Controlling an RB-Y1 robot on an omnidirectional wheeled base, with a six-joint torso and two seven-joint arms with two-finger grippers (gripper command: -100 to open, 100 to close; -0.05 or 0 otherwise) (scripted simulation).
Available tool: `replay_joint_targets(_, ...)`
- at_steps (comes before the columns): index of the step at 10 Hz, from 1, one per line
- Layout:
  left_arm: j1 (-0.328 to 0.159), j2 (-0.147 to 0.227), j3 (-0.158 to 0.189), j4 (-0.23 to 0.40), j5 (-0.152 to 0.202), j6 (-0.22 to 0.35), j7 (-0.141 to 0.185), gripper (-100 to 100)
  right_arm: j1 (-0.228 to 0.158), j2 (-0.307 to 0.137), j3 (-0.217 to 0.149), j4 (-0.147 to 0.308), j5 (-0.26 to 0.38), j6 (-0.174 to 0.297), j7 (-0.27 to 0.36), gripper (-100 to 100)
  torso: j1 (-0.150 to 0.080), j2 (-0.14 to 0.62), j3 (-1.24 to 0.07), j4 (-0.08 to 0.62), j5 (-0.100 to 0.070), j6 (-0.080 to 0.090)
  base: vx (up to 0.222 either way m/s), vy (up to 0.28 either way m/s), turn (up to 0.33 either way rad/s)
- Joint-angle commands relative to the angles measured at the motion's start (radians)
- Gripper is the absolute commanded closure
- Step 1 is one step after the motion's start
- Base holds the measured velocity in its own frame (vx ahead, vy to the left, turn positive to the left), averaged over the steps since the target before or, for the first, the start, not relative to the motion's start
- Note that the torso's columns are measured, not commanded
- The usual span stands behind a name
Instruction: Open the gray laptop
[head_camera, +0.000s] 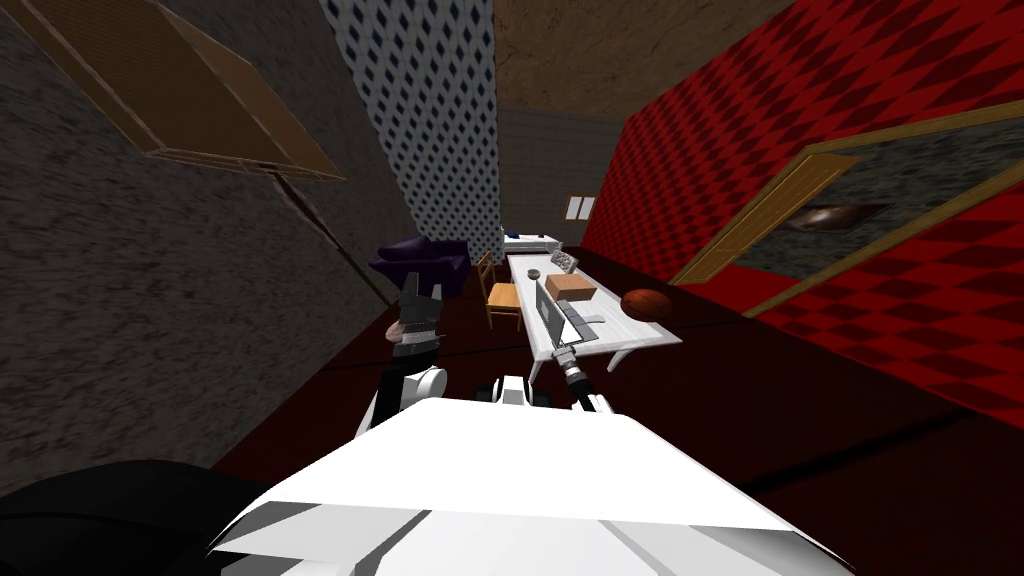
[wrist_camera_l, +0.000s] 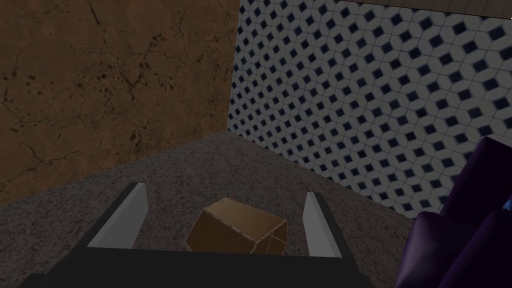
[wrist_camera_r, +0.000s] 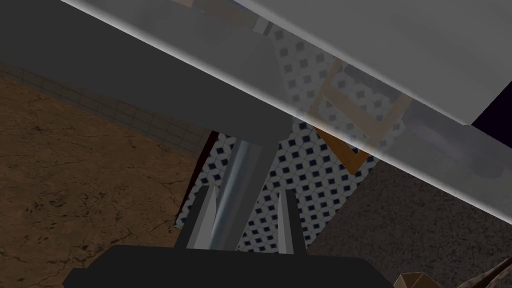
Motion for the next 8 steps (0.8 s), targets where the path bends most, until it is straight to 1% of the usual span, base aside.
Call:
replay_joint_targets(1,0.000,0.000,0.000,0.000,0.000,0.000,0.000,0,-0.014,0.048,-0.015,-0.021,0.077,0.016,-0.065,100,-0.002,0.000,0.000,0.000,0.000,0.001,0.000,-0.077,-0.087)
replay_joint_targets(2,0.000,0.000,0.000,0.000,0.000,0.000,0.000,0,-0.014,0.048,-0.015,-0.021,0.087,0.016,-0.065,100,-0.002,0.001,0.000,0.000,-0.001,0.001,-0.003,-0.034,-0.001)
replay_joint_targets(3,0.000,0.000,0.000,0.000,0.000,0.000,0.000,0,-0.010,0.046,-0.014,-0.022,0.077,0.016,-0.063,100,0.001,0.001,0.001,0.000,0.000,0.000,-0.001,-0.010,0.006)
replay_joint_targets(4,0.000,0.000,0.000,0.000,0.000,0.000,0.000,0,-0.027,0.047,-0.002,0.003,0.047,0.018,-0.109,100,0.002,0.001,0.001,0.000,0.000,0.000,-0.011,-0.036,0.024)
replay_joint_targets(6,0.000,0.000,0.000,0.000,0.000,0.000,0.000,0,-0.043,0.047,0.010,0.028,0.015,0.021,-0.154,100,-0.003,0.001,0.000,0.000,-0.001,0.000,-0.022,-0.059,0.031)
replay_joint_targets(8,0.000,0.000,0.000,0.000,0.000,0.000,0.000,0,-0.060,0.047,0.023,0.054,-0.016,0.024,-0.198,100,-0.002,0.001,0.000,0.000,0.000,0.001,-0.022,-0.054,0.018)
